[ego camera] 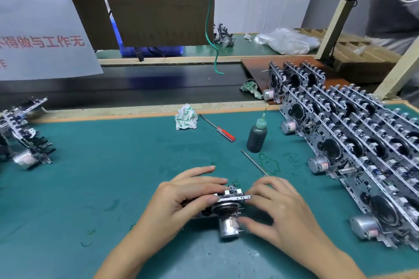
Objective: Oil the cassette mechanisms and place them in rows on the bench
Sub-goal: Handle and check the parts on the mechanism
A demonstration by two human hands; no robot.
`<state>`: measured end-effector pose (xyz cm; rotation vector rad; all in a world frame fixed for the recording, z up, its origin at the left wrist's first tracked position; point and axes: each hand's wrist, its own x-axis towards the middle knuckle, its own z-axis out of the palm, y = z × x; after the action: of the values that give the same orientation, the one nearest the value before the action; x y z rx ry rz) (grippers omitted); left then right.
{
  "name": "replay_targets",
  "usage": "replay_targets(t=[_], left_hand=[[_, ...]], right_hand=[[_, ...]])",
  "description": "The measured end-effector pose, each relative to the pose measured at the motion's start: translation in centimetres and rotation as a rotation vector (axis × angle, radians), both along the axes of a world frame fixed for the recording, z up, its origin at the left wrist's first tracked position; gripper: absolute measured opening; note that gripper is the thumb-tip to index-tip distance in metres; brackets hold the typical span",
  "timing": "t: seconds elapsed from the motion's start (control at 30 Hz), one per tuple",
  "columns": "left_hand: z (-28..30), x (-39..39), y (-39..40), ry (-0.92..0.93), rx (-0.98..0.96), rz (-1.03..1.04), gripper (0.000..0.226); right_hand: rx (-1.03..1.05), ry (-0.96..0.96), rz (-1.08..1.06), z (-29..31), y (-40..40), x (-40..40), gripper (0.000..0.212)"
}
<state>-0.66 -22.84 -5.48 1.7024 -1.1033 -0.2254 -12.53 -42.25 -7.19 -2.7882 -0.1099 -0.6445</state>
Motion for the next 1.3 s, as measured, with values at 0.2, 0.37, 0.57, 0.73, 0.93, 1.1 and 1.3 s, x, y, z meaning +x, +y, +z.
replay_targets(t=[0.2,0.37,0.57,0.73,0.93,1.1,1.3], left_hand=[[0.1,-0.1,0.0,-0.009,0.012,0.002,0.023],[0.2,0.1,0.0,-0.055,0.023,0.026,0.021],[0.2,0.2,-0.3,-0.063,0.028,0.007,0.027],[0.0,0.2,-0.3,-0.08,0.024,0.023,0.03],[0.1,0.3,-0.4,-0.079,0.024,0.015,0.029],[0.4,0.2,-0.4,-0.088,0.04,0.009,0.029],[1.4,0.6,0.5,-0.181,0.115,0.026,0.032]], right_hand=[[0.598,0.112,-0.015,1.7,1.5,1.5,0.04],[0.755,0.153,0.057,1.6,1.9,2.3,0.028],[0.739,0.155,0.06,1.8,1.9,2.3,0.027],[0.388,0.075,-0.095,0.6,1.9,0.7,0.043],[-0.005,-0.084,-0.112,-0.5,1.1,-0.2,0.04],[-0.051,-0.038,-0.097,0.3,1.1,-0.1,0.041],[-0.095,-0.097,-0.045,4.2,0.9,1.4,0.042]])
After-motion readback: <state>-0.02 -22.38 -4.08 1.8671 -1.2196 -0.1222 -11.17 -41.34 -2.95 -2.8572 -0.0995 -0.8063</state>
